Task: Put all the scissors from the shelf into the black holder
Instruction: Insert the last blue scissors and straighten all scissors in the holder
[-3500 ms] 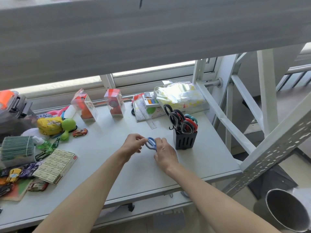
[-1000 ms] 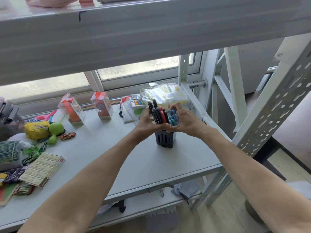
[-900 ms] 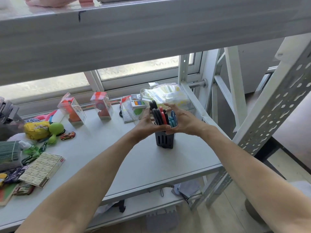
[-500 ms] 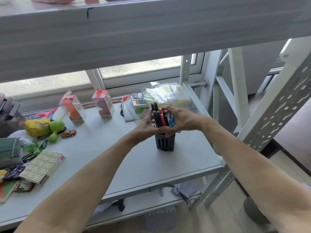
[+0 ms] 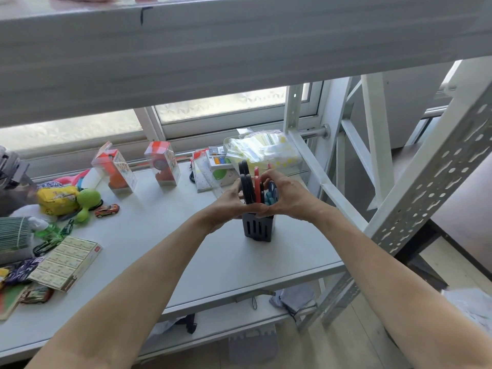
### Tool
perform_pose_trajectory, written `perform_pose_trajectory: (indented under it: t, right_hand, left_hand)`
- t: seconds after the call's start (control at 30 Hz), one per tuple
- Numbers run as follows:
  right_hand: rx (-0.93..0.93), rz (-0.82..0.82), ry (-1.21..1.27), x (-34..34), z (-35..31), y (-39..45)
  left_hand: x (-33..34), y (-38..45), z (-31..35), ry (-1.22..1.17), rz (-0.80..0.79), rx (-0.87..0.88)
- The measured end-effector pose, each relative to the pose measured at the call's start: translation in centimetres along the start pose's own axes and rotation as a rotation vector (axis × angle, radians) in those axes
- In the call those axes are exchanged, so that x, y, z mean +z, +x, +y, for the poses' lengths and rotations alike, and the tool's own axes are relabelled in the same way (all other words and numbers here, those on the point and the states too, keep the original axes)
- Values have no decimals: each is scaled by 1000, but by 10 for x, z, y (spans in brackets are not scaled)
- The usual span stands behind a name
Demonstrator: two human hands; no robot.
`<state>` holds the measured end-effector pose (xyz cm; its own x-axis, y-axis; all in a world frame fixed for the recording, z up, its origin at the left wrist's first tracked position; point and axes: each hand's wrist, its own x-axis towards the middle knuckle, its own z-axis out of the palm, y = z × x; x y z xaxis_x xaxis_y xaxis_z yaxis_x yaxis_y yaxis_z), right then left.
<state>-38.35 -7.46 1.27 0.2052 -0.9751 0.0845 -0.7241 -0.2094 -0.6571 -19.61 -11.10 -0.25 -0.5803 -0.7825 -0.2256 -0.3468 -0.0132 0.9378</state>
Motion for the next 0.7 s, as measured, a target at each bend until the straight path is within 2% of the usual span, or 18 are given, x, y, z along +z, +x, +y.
perform_pose_trajectory:
  t: [0.1, 0.23, 0.57, 0.7]
  right_hand:
    - [-11, -28, -12, -1, 0, 1]
    - [-37, -168, -62, -6, 4, -2]
    - [-45, -60, -180, 1, 13, 1]
    - [1, -94, 10, -7, 10, -2]
  left_hand:
    - [2, 1, 0, -51, 37, -2]
    - [3, 0, -7, -86, 67, 12]
    - [2, -2, -21, -54, 69, 47]
    - [5, -4, -21, -35, 107, 71]
